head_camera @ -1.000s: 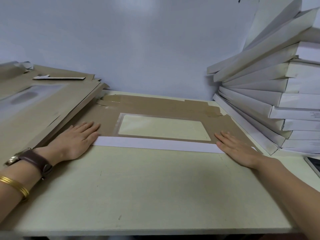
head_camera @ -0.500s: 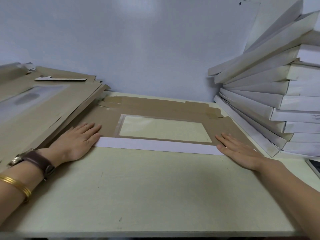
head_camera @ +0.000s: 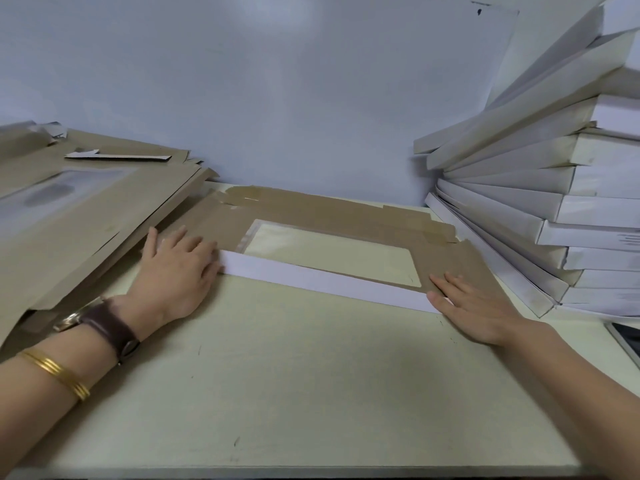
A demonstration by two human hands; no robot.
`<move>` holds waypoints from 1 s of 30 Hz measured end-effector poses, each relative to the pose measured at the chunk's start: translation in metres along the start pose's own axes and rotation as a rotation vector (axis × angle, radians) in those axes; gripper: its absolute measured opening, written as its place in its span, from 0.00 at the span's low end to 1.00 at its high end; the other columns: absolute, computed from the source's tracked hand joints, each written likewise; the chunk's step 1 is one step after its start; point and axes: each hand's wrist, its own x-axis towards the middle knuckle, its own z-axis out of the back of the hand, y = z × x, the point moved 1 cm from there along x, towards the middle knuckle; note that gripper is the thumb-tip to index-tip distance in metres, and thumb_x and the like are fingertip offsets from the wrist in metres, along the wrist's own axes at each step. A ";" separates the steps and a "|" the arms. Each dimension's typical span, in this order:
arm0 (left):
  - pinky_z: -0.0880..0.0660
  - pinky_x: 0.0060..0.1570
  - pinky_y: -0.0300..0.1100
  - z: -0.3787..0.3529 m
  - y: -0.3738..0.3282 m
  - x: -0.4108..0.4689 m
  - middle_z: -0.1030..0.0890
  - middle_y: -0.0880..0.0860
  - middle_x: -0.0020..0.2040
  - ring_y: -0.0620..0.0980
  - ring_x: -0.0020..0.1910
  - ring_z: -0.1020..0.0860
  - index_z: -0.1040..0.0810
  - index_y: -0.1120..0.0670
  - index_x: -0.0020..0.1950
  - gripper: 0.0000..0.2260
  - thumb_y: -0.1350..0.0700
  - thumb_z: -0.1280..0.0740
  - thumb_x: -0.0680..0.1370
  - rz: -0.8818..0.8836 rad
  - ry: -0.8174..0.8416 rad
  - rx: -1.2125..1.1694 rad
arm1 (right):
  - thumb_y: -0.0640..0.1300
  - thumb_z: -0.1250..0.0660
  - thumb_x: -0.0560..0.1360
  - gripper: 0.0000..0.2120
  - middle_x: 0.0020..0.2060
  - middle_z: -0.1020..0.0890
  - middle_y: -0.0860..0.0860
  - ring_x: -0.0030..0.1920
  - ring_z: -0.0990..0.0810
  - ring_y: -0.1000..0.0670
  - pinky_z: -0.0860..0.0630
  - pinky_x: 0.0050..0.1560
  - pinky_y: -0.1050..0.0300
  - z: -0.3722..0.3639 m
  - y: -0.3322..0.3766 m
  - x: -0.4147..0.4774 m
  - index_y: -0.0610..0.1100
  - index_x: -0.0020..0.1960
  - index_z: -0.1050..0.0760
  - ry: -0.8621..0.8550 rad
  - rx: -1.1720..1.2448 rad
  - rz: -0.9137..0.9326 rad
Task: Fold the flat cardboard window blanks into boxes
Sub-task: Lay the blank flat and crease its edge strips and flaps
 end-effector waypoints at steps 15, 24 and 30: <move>0.40 0.67 0.46 0.011 -0.146 -0.011 0.33 0.56 0.70 0.57 0.69 0.38 0.45 0.53 0.77 0.23 0.46 0.50 0.83 -0.193 0.364 -0.408 | 0.64 0.61 0.80 0.32 0.64 0.26 0.43 0.63 0.28 0.42 0.32 0.57 0.49 -0.001 0.086 -0.028 0.46 0.69 0.33 -0.063 -0.205 -0.098; 0.44 0.70 0.56 -0.003 -0.162 -0.002 0.42 0.67 0.72 0.63 0.72 0.45 0.45 0.47 0.76 0.29 0.35 0.52 0.78 0.044 0.409 -0.251 | 0.47 0.57 0.82 0.21 0.61 0.24 0.41 0.61 0.27 0.38 0.38 0.55 0.49 0.014 0.155 -0.067 0.45 0.69 0.34 -0.074 -0.233 0.220; 0.57 0.73 0.59 -0.012 -0.150 0.006 0.60 0.67 0.76 0.64 0.76 0.61 0.53 0.44 0.78 0.38 0.27 0.50 0.73 0.030 0.515 -0.069 | 0.52 0.50 0.82 0.20 0.31 0.35 0.51 0.33 0.36 0.49 0.39 0.44 0.54 0.012 0.193 -0.098 0.47 0.33 0.39 -0.148 -0.269 0.427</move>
